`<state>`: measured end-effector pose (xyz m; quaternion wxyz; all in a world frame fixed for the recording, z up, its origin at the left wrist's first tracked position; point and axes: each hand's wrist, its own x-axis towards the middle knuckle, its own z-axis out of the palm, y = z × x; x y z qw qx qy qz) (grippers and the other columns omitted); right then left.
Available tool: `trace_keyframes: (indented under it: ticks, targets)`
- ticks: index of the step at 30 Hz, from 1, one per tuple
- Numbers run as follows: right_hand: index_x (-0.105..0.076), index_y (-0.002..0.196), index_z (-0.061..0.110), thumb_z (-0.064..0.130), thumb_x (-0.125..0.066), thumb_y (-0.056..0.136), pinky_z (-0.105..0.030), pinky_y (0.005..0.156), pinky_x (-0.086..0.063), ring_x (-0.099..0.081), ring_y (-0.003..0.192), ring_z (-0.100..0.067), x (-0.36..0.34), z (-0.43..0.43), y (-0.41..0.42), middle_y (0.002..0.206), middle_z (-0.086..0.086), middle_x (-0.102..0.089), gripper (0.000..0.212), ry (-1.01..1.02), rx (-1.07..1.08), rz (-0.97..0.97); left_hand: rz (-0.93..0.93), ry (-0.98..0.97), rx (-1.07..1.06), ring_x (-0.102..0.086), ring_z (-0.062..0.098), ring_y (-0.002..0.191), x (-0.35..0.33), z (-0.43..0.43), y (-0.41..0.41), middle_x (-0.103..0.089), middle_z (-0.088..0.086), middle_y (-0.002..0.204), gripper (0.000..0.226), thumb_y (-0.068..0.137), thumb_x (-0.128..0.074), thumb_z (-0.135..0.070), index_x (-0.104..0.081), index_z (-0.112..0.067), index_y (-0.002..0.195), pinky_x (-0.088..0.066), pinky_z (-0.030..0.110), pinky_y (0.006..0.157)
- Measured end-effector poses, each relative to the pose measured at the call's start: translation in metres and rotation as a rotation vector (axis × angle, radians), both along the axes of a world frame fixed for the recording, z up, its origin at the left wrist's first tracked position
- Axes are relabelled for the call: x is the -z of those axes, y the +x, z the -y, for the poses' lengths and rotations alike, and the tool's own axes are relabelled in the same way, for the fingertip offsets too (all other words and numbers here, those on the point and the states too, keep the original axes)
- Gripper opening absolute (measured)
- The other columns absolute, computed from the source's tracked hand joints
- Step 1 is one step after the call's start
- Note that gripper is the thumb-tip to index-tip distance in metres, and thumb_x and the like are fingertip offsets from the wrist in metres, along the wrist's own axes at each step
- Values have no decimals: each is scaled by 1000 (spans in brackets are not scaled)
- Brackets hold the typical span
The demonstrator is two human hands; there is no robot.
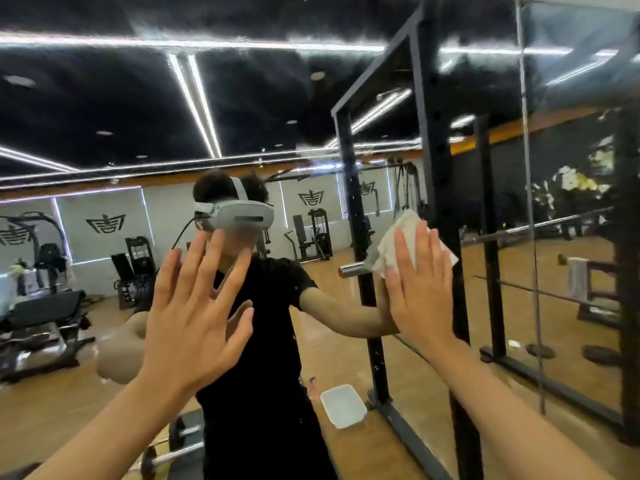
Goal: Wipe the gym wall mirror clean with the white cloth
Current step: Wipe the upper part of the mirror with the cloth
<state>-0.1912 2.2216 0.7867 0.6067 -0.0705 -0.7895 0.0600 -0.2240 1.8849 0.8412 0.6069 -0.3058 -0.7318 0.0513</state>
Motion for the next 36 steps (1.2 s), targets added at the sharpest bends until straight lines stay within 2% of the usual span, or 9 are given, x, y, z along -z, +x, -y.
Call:
trace_keyframes:
  ticks: [4, 7, 13, 16, 18, 21, 25, 32, 36]
  targets:
    - [-9, 169, 29, 58, -13, 111, -63, 128, -13, -1, 162, -36, -67, -47, -5, 176, -14, -3, 65, -405, -7, -167, -51, -26, -84, -17, 43, 161, 3, 2, -9, -15, 24, 174, 75, 101, -40, -51, -34, -11, 164, -22, 67, 124]
    - [-11, 168, 28, 50, -16, 112, -63, 128, -7, 3, 162, -37, -136, -29, -8, 176, -14, -1, 61, -565, 34, -205, -74, -20, -96, -18, 44, 160, 5, -1, -13, -16, 25, 173, 76, 101, -41, -52, -35, -11, 164, -22, 68, 124]
    - [-5, 169, 30, 48, -17, 113, -57, 130, 4, 10, 162, -31, -127, 100, -22, 176, -9, 7, 60, 67, -104, -100, -85, -9, -69, -18, 42, 161, 8, 0, -16, -18, 23, 173, 76, 101, -44, -52, -34, -12, 164, -19, 64, 127]
    - [-8, 168, 34, 46, -23, 112, -56, 130, 2, 10, 163, -28, -91, 77, -14, 177, -6, 7, 60, 372, -146, 2, -80, -9, -61, -18, 41, 161, 9, 2, -15, -18, 22, 173, 76, 101, -44, -52, -33, -12, 165, -19, 64, 126]
    - [-7, 168, 35, 48, -23, 111, -56, 130, 0, 9, 163, -26, -88, 27, -9, 177, -4, 7, 61, 400, -103, 16, -79, -5, -65, -19, 42, 160, 9, 1, -15, -19, 23, 173, 75, 101, -44, -51, -35, -12, 164, -20, 65, 126]
    - [-1, 168, 36, 52, -15, 111, -59, 130, -4, 7, 163, -29, -117, -36, -6, 177, -5, 6, 61, 115, 12, -24, -89, 0, -85, -21, 43, 160, 10, -2, -15, -20, 23, 173, 73, 102, -43, -50, -37, -11, 163, -21, 65, 125]
    - [-6, 168, 28, 46, -20, 114, -64, 128, -11, 0, 162, -37, -182, -9, -13, 176, -12, -2, 59, -81, 52, -113, -83, -9, -103, -20, 43, 160, 10, -2, -16, -17, 23, 173, 72, 103, -44, -49, -36, -12, 164, -24, 66, 124]
    - [-14, 169, 29, 47, -21, 112, -60, 129, -2, 1, 162, -36, -206, 157, -27, 176, -11, -4, 60, 384, -118, -126, -79, -6, -97, -21, 40, 160, 9, 2, -14, -19, 22, 173, 70, 104, -43, -49, -37, -14, 163, -24, 64, 124]
    - [-17, 168, 31, 49, -28, 112, -59, 129, -3, 1, 163, -31, -178, 125, -22, 176, -9, -6, 60, 755, -143, -4, -91, -9, -90, -21, 39, 160, 9, 4, -14, -19, 20, 174, 70, 103, -44, -49, -37, -14, 164, -25, 63, 124]
